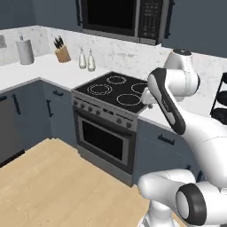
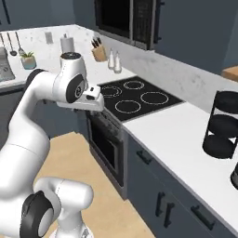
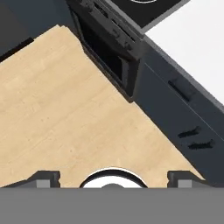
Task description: Navigate to the toaster oven.
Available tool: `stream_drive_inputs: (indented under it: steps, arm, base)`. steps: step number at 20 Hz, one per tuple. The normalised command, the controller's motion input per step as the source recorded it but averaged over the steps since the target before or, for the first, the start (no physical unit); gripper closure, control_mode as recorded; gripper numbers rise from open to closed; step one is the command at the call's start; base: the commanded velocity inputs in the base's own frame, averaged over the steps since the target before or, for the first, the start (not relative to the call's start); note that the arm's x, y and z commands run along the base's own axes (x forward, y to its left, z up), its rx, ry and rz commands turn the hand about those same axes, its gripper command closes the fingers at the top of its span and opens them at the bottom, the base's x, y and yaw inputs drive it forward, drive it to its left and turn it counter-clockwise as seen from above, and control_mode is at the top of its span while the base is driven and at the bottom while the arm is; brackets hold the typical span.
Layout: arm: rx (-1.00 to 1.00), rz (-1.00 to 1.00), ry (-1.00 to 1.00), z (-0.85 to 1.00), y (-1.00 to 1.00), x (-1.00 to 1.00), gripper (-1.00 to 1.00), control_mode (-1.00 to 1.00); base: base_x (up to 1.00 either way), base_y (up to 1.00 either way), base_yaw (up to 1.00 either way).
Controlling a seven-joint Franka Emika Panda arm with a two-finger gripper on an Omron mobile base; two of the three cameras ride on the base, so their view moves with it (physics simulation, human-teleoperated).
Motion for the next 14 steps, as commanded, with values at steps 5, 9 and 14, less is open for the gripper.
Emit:
stream_drive_inputs:
  steps: [5, 9, 14]
  arm:
    - [0.0, 0.0, 0.0, 0.0, 0.0, 0.0, -1.0, 1.0]
    - [0.0, 0.0, 0.0, 0.0, 0.0, 0.0, -1.0, 1.0]
    - [0.0, 0.0, 0.0, 0.0, 0.0, 0.0, -1.0, 1.0]
  base:
    - [0.0, 0.87, 0.67]
    - [0.0, 0.85, 0.66]
    - [0.0, 0.81, 0.64]
